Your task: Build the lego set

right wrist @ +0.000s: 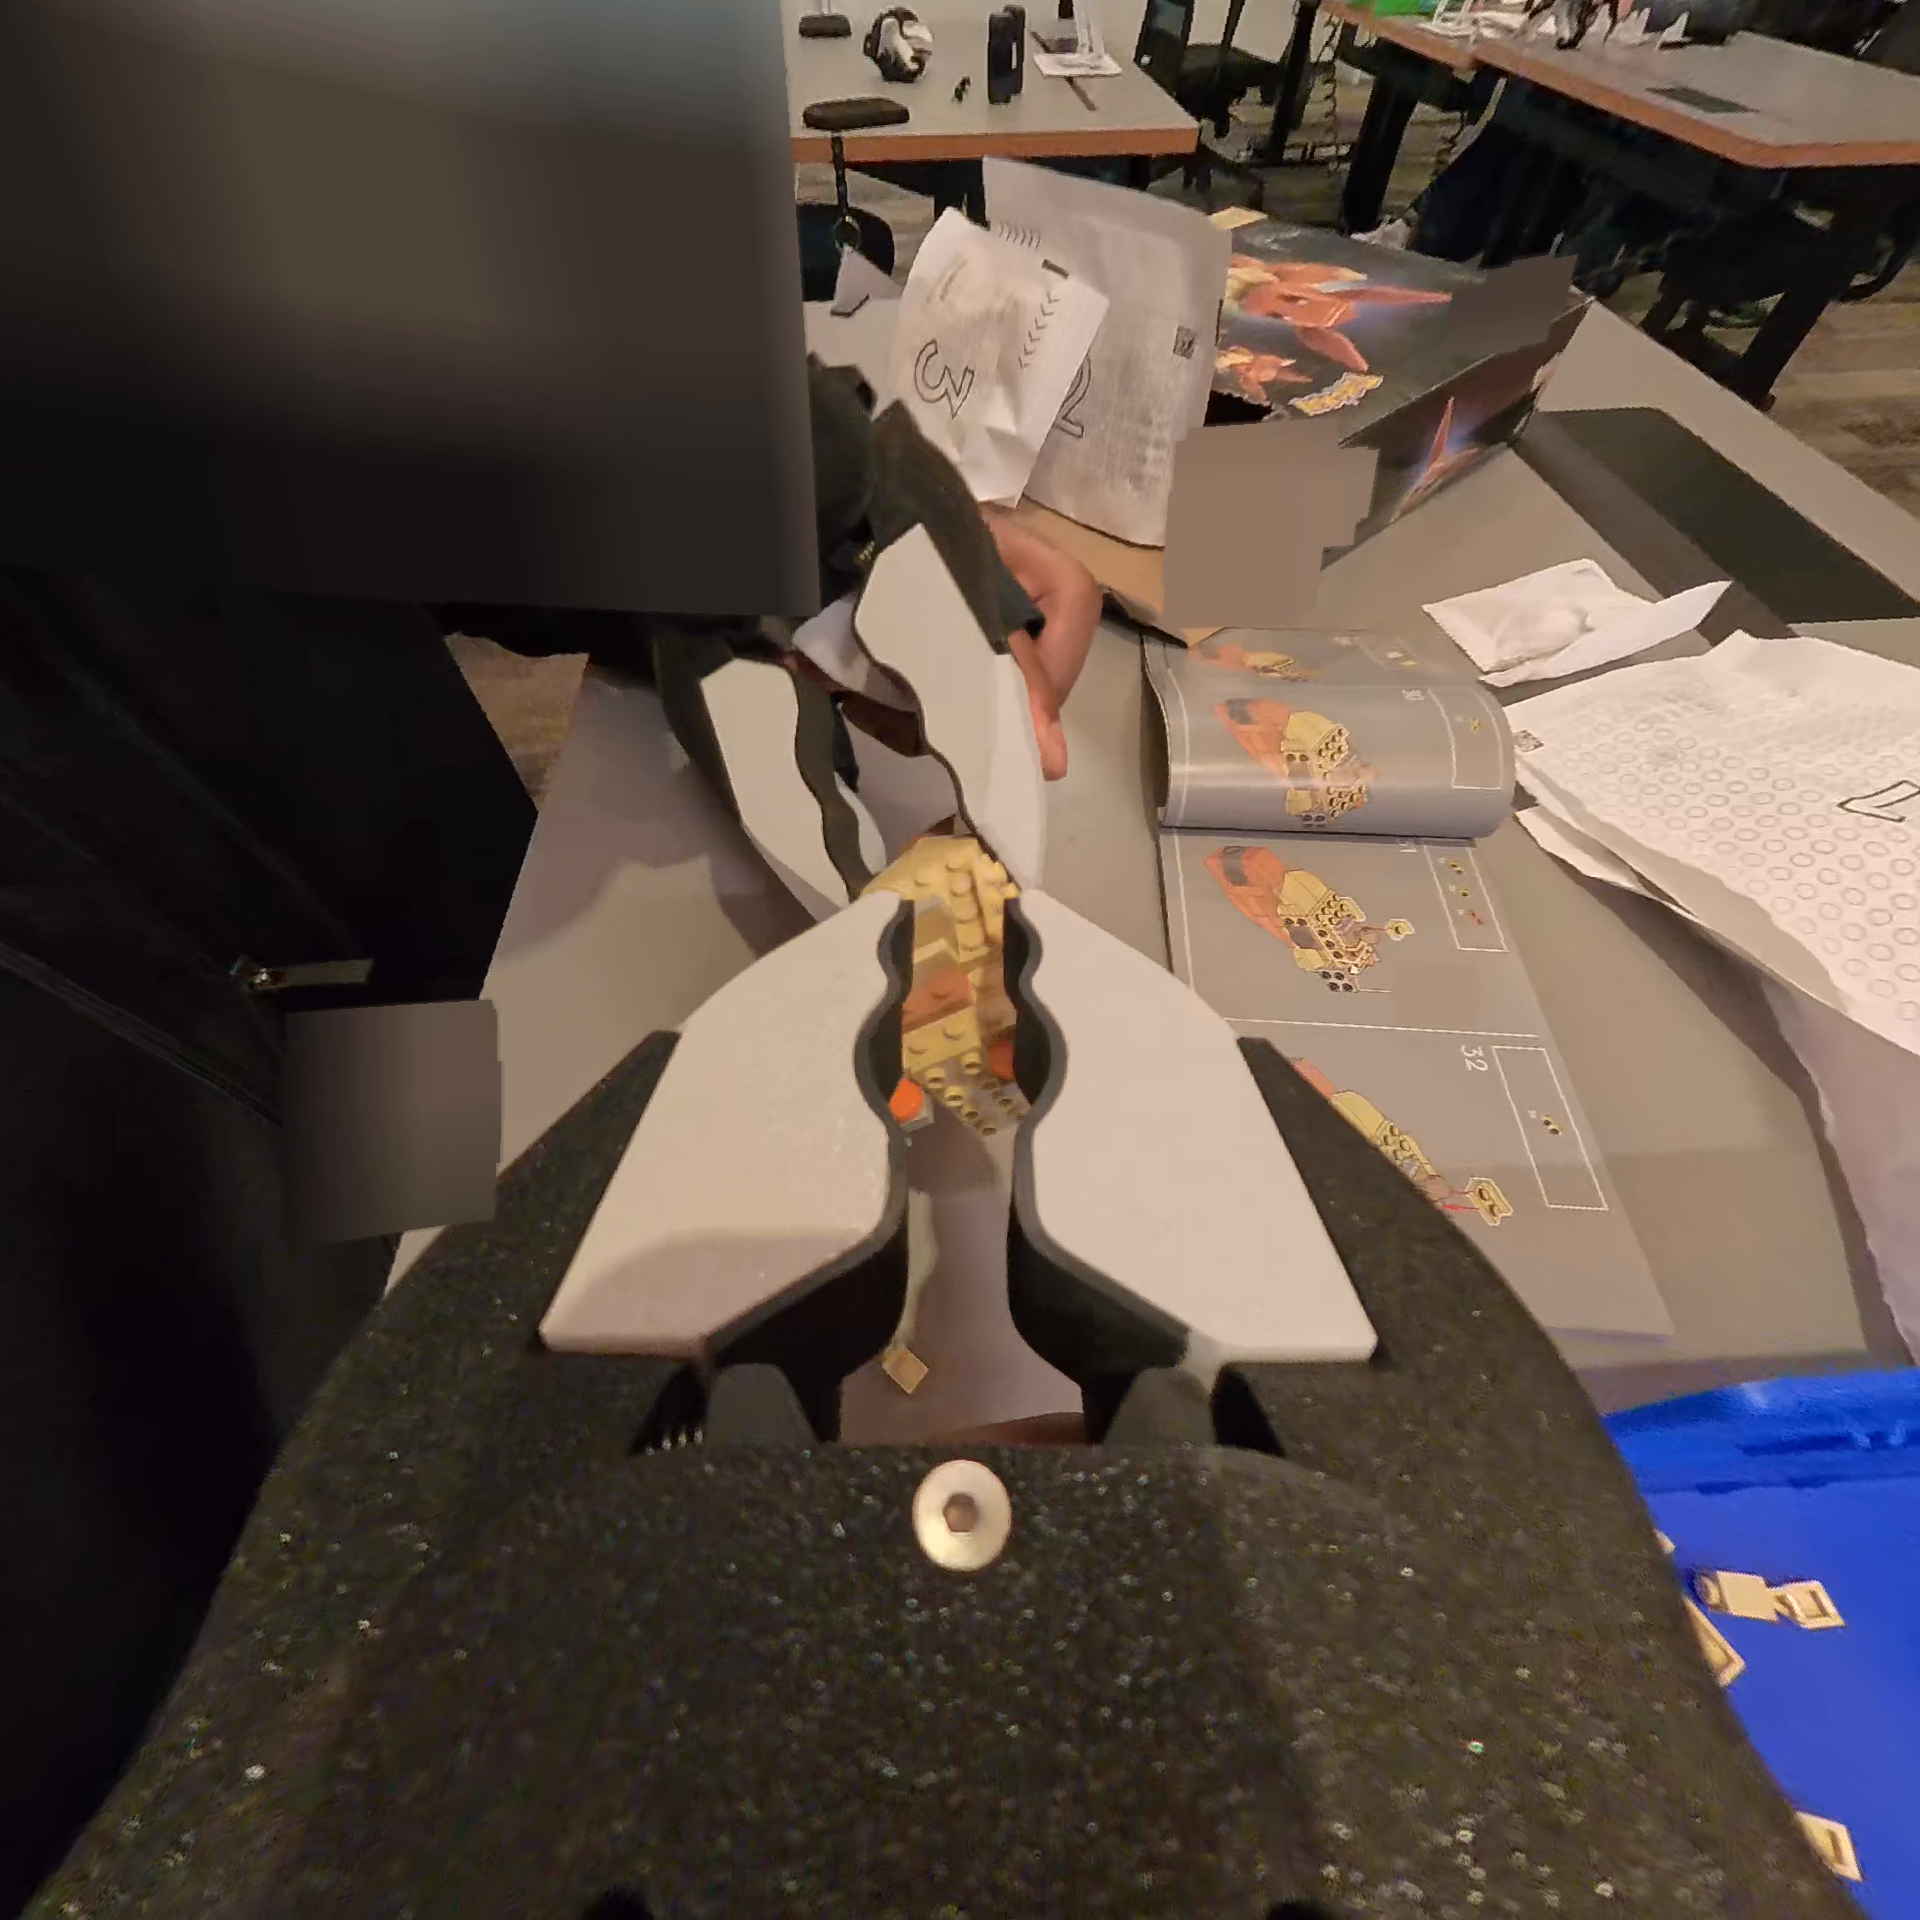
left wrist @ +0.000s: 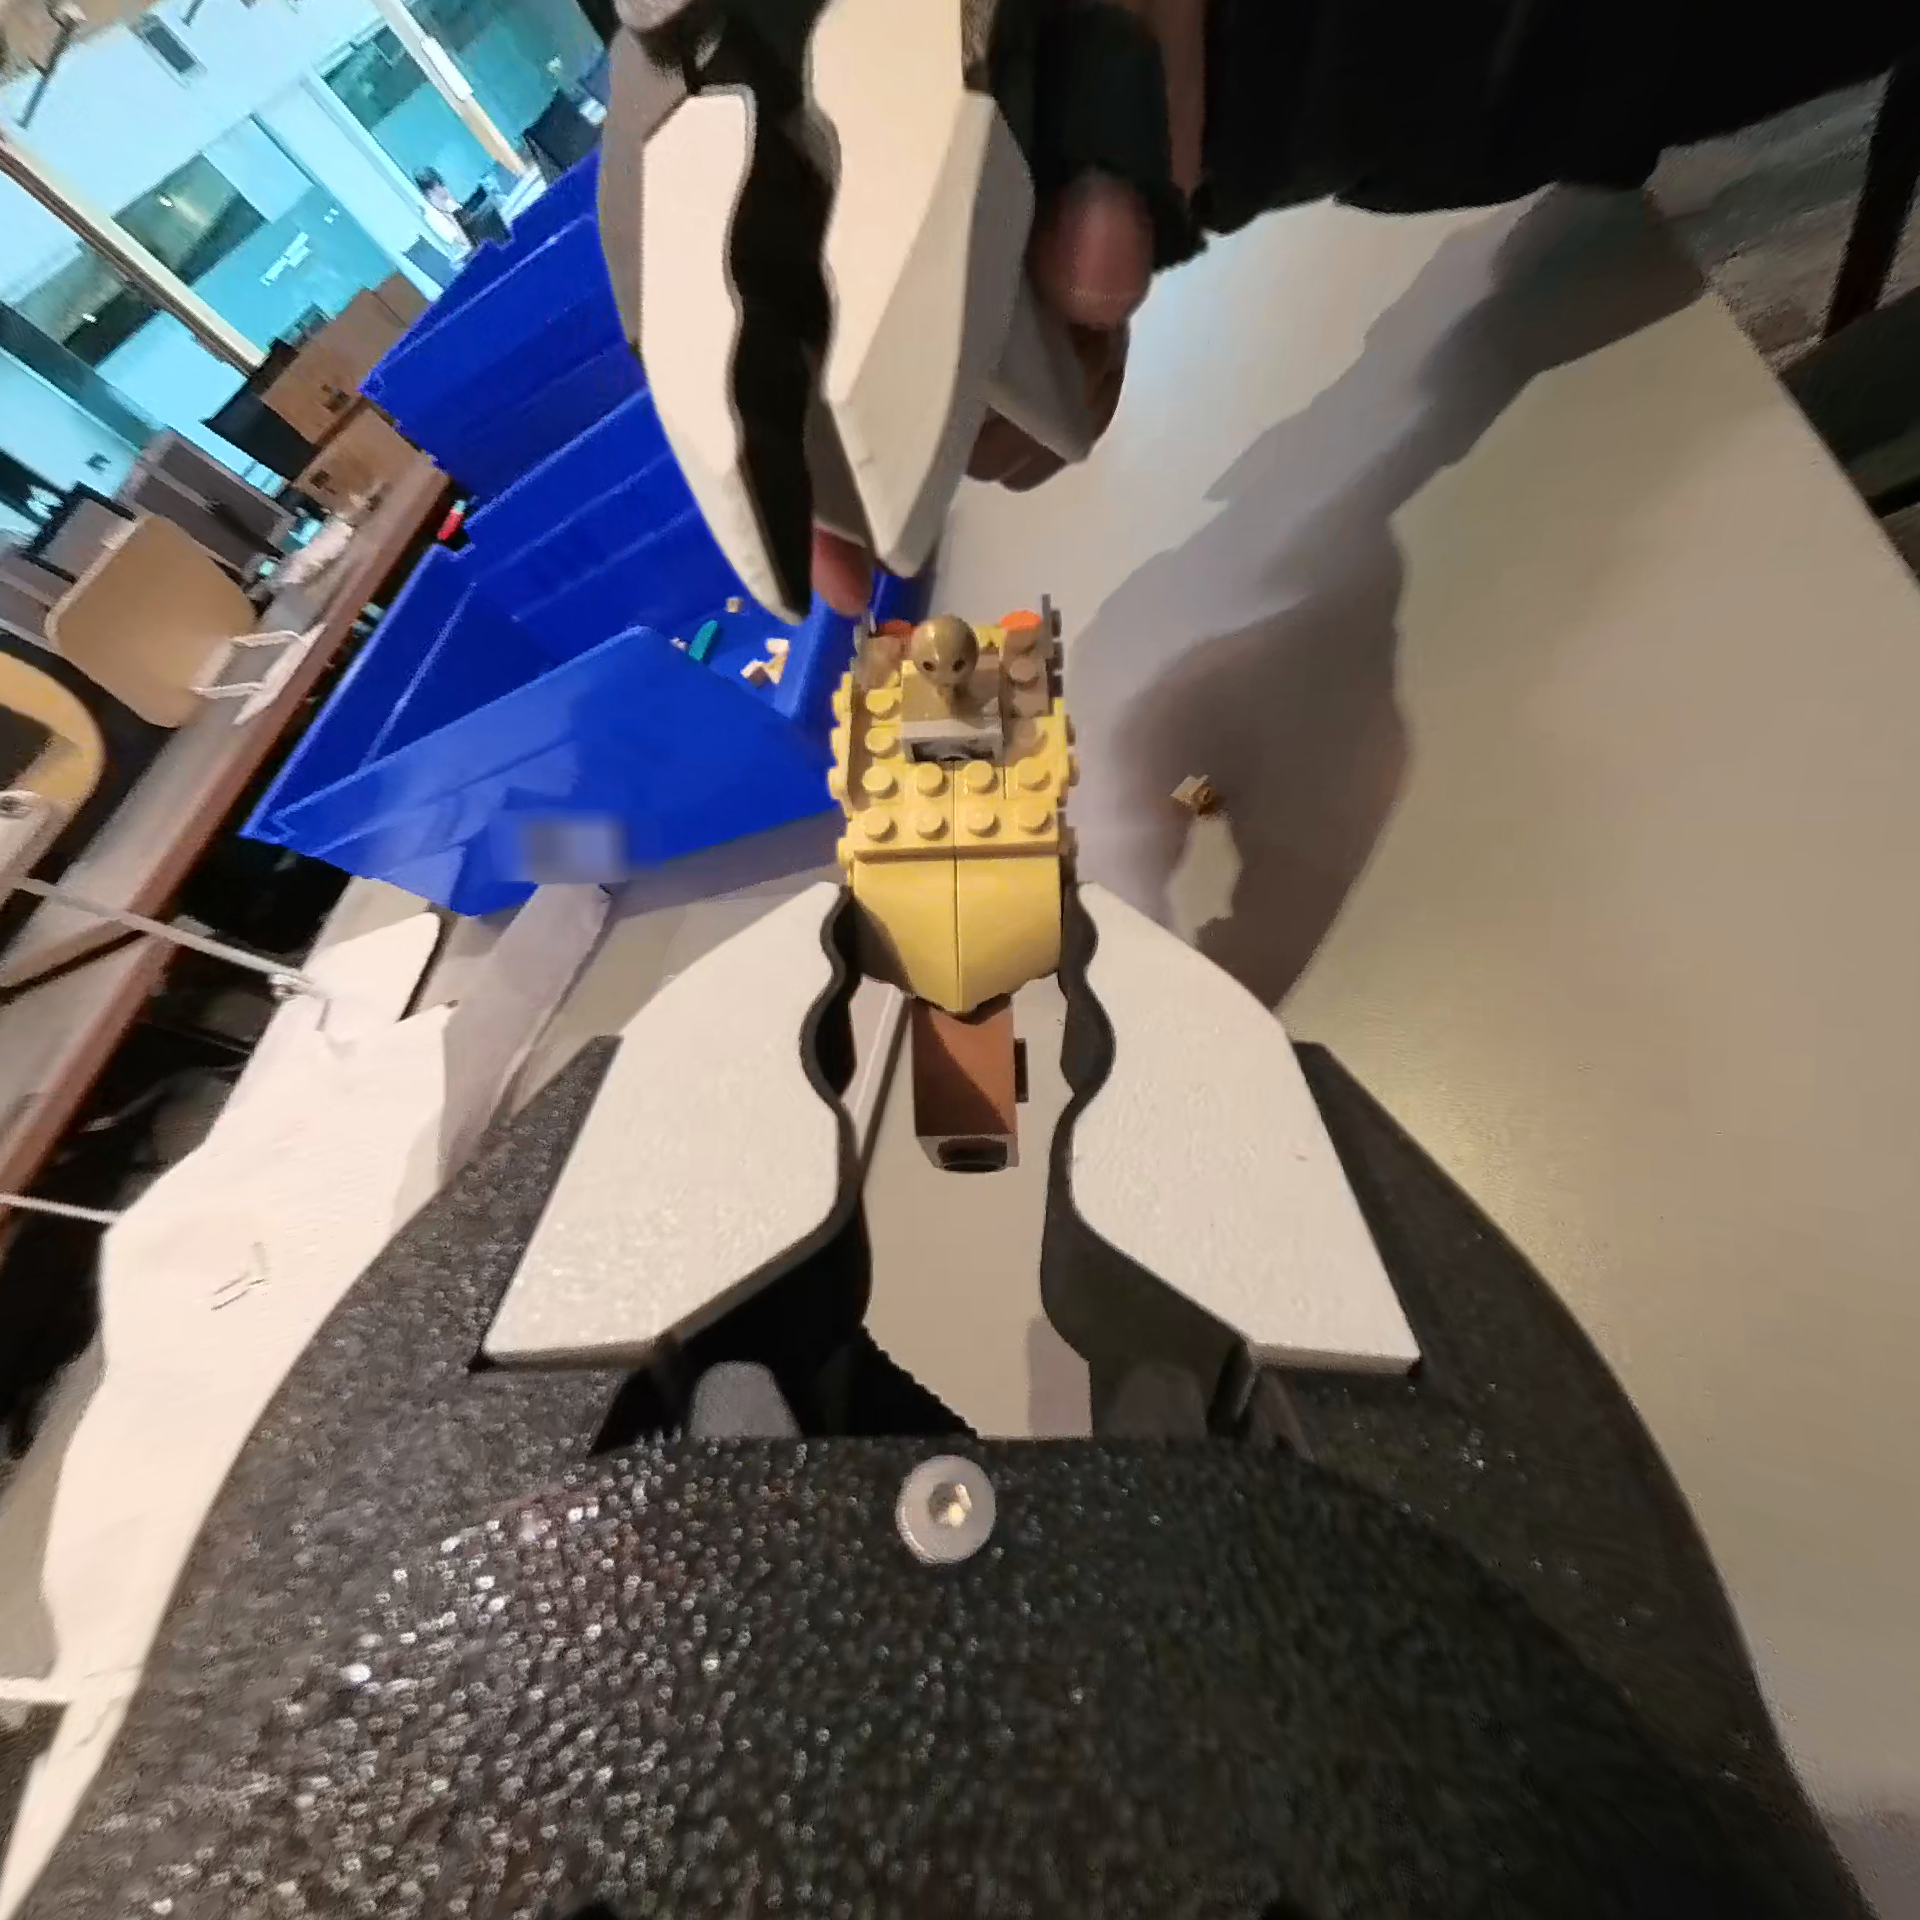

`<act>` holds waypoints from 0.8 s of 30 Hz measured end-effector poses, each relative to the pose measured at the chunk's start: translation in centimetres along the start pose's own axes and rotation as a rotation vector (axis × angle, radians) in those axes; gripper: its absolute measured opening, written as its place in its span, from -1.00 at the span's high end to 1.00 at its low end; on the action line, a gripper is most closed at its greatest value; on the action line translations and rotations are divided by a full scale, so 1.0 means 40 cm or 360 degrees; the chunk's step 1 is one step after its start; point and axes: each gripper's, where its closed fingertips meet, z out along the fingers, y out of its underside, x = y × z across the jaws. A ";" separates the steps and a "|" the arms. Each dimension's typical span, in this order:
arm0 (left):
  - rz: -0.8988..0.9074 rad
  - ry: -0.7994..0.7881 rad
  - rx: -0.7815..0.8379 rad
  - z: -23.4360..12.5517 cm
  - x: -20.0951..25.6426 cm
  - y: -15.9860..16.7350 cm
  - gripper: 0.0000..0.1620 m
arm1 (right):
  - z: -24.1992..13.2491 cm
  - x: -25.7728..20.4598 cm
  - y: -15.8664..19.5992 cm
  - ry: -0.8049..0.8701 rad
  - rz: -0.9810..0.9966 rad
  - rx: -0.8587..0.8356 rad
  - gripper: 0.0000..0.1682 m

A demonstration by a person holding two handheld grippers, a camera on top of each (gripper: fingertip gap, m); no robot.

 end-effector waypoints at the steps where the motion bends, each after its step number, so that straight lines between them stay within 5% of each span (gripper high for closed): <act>1: -0.0022 0.0024 0.0008 0.000 0.003 0.000 0.55 | 0.004 0.001 0.004 -0.0002 -0.0004 -0.0008 0.81; 8: -0.0036 0.0080 0.0029 -0.002 0.015 -0.003 0.55 | 0.018 -0.005 0.024 -0.0104 -0.0090 -0.0065 0.85; 14: -0.0019 0.0088 0.0049 -0.009 0.015 -0.006 0.55 | 0.011 -0.019 0.027 -0.0183 -0.0123 -0.0050 0.61; 24: -0.0068 0.0109 0.0085 -0.014 0.014 -0.009 0.55 | 0.016 -0.031 0.028 -0.0026 -0.0277 -0.0041 0.57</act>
